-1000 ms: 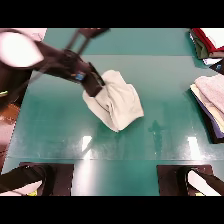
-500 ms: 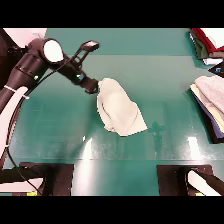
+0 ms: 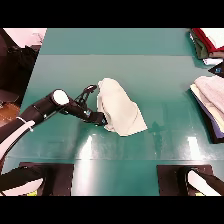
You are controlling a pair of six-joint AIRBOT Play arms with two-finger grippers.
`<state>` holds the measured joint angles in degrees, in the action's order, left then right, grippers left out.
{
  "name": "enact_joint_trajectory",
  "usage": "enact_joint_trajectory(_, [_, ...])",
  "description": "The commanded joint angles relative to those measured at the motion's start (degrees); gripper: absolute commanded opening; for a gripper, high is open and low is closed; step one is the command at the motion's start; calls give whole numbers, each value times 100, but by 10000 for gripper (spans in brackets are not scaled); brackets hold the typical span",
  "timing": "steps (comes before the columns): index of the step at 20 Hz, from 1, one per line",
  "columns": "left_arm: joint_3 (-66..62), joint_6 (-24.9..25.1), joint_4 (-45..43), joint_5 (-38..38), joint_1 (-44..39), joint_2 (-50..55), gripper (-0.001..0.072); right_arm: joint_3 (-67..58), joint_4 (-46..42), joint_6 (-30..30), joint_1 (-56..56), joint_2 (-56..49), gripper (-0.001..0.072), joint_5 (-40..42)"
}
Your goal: Fold the shirts.
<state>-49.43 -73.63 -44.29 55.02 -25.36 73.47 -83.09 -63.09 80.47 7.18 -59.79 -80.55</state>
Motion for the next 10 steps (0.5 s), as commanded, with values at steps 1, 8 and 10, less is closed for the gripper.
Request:
enact_joint_trajectory(1, [485,511,581,-918,-313,-39,623,0,11,4,-7,-2,15,-2])
enact_joint_trajectory(8, [485,457,621,-1261,-931,-37,418,0,20,4,-7,-4,16,225])
enact_joint_trajectory(10, [485,420,621,-1381,-973,-37,252,0,24,4,-7,-20,16,380])
